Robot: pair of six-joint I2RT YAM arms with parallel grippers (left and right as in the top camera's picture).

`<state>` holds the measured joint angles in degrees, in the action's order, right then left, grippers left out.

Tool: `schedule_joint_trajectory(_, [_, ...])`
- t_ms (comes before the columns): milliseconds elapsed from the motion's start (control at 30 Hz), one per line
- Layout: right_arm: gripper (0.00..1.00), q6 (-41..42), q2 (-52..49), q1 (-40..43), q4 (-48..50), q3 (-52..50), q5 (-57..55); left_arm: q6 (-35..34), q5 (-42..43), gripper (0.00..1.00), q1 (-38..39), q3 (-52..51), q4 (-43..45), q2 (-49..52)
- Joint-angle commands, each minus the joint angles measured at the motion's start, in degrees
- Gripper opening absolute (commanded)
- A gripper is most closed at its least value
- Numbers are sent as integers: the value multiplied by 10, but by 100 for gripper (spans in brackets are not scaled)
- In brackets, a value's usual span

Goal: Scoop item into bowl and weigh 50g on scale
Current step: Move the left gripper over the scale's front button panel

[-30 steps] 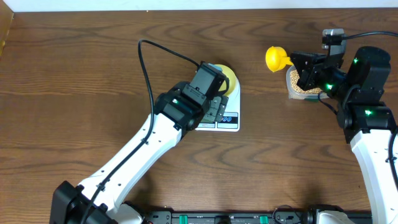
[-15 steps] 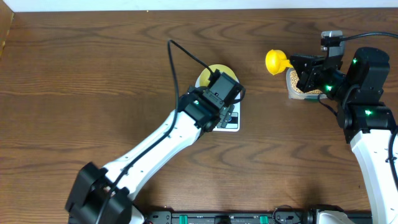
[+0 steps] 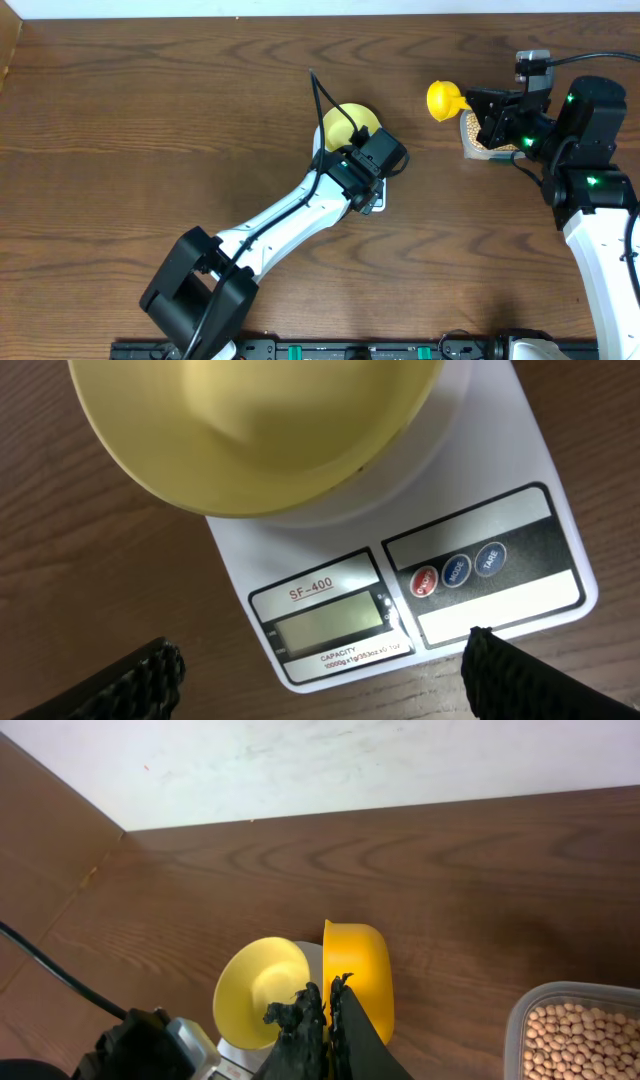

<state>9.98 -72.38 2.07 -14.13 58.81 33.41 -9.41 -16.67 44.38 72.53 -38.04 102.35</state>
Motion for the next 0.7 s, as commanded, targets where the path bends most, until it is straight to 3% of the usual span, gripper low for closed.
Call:
schedule_joint_trajectory(0, [1, -9, 1, 1, 0, 12, 0, -31, -10, 91, 2, -3, 9, 5])
schedule_joint_trajectory(667, [1, -3, 1, 1, -5, 12, 0, -59, -30, 91, 24, -3, 17, -2])
